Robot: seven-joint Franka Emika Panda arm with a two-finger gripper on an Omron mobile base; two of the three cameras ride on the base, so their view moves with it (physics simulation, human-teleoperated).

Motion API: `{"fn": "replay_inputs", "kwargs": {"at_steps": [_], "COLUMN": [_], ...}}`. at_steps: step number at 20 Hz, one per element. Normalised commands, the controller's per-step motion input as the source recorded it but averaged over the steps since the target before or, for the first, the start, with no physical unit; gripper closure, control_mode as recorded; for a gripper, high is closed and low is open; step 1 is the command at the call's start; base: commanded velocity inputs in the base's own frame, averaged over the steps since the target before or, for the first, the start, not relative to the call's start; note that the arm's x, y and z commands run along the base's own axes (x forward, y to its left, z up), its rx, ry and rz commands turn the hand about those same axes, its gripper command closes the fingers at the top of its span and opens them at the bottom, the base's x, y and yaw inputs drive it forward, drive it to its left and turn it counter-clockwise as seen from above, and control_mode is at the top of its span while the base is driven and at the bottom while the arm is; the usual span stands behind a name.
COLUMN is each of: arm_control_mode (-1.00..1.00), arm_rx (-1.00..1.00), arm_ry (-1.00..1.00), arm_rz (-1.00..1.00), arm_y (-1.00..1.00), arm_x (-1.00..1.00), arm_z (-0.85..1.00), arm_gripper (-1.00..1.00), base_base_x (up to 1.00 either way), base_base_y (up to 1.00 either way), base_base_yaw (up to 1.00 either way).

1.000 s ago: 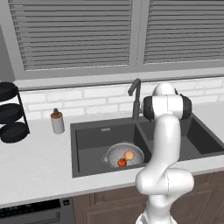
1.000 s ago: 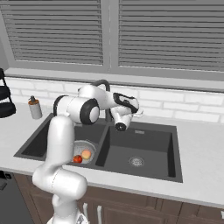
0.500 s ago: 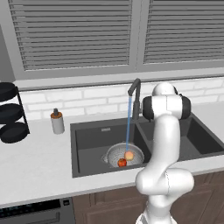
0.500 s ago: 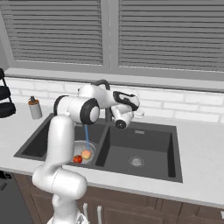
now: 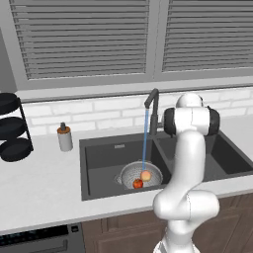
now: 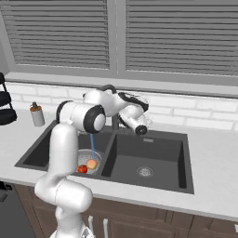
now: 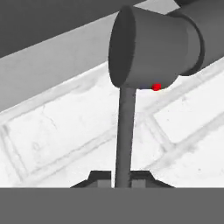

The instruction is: Put the colander in the sink, put the peach, apple in the colander, and turn on the sink faucet and pour water over the colander.

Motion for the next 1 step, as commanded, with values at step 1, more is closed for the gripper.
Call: {"fn": "replay_inputs", "kwargs": {"at_steps": [1], "arm_control_mode": [-1.0], "arm_rx": [0.44], "arm_ry": [0.0], "arm_rz": [0.31], "arm_y": [-0.85], "arm_x": [-0.79], "arm_z": [0.69], "arm_gripper": [1.0], "base_base_x": [0.0], "base_base_y": [0.0], "base_base_yaw": [0.0]}}
